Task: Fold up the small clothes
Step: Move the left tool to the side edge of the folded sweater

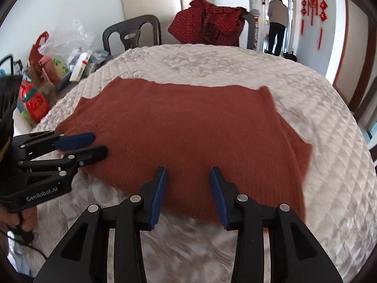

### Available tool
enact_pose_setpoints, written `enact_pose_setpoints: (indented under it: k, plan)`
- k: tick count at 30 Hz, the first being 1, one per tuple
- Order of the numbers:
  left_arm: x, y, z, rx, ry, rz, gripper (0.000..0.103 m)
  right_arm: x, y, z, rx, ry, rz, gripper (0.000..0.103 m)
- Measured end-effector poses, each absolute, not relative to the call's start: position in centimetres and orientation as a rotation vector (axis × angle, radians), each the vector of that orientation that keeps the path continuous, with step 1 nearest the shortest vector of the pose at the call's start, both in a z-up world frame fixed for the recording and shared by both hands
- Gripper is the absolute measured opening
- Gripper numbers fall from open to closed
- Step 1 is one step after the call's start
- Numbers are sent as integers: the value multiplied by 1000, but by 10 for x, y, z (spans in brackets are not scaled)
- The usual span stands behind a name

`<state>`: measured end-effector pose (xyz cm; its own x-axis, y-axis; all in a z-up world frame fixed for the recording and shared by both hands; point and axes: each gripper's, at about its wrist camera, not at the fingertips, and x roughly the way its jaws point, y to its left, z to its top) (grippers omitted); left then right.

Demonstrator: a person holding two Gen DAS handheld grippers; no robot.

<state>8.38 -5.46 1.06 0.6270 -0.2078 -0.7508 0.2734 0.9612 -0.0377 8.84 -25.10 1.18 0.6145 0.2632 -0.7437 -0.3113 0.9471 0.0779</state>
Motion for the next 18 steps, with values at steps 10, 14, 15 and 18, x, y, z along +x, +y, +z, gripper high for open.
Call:
enact_pose_setpoints:
  k: [10,14,15,18]
  plan:
    - [61,-13,8,-23,864,-235,37,69,-309,14,16,841,196,39]
    - [53,-3,10,-45,874,-225,37,63,-319,15,63,856,197,39]
    - [51,-1,12,-49,872,-214,37,62,-318,17,55,856,189,39]
    - [48,0,25,-40,832,-180,37,59,-318,27,69,834,183,39]
